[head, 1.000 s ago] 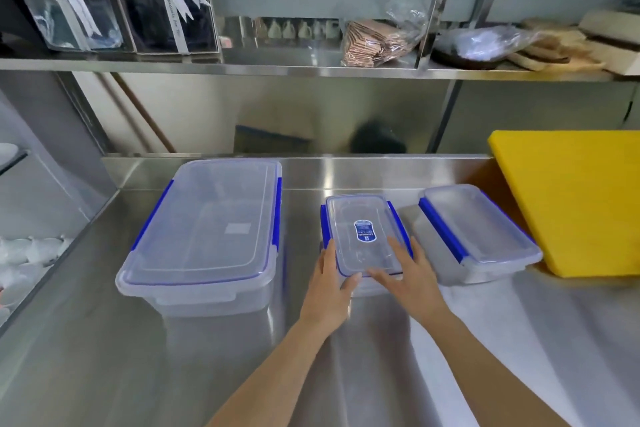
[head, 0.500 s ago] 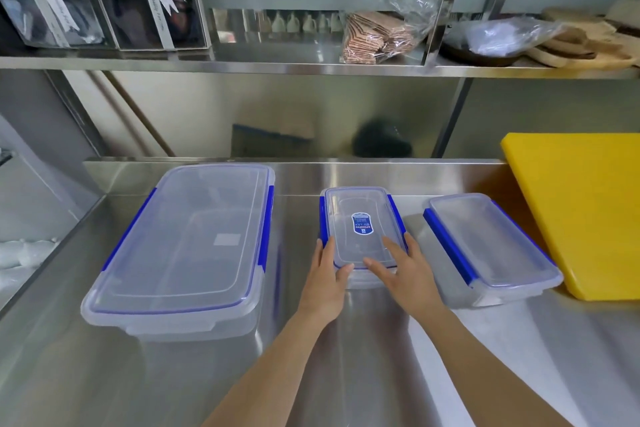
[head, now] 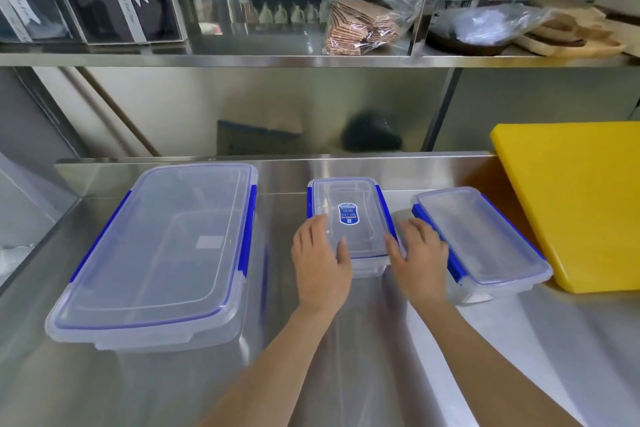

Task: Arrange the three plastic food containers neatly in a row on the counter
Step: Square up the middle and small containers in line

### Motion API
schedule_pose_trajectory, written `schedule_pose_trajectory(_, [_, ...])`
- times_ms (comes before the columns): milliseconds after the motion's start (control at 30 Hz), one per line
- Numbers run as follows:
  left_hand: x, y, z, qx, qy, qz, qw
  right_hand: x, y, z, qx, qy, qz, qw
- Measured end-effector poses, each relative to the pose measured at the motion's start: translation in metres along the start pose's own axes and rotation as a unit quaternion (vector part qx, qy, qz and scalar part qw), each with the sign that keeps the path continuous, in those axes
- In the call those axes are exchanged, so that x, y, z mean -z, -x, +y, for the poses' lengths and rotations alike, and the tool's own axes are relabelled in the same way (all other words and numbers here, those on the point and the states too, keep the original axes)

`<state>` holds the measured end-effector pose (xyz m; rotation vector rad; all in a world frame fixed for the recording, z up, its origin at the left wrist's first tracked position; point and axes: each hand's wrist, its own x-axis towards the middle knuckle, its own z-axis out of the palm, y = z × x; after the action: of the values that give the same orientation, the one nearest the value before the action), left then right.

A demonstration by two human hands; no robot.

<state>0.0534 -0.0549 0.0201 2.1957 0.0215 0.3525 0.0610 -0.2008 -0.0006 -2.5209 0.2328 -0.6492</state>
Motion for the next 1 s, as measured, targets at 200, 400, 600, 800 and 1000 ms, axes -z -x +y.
schedule_pose_trajectory(200, [-0.054,0.033,0.06,-0.056,0.097,-0.164,0.98,0.042,-0.016,0.041,-0.082,0.05,0.069,0.993])
schedule_pose_trajectory(400, [-0.1,0.042,0.087,0.242,0.304,-0.318,0.865,0.068,-0.014,0.093,-0.152,0.146,0.018,0.977])
schedule_pose_trajectory(600, [-0.132,0.048,0.097,0.257,0.28,-0.3,0.875,0.076,-0.016,0.127,-0.216,0.137,-0.06,0.965])
schedule_pose_trajectory(800, [-0.149,0.038,0.106,0.254,0.259,-0.292,0.885,0.076,-0.034,0.146,-0.194,0.129,-0.061,0.971])
schedule_pose_trajectory(1000, [-0.163,0.022,0.11,0.23,0.246,-0.271,0.902,0.071,-0.047,0.158,-0.186,0.132,-0.055,0.972])
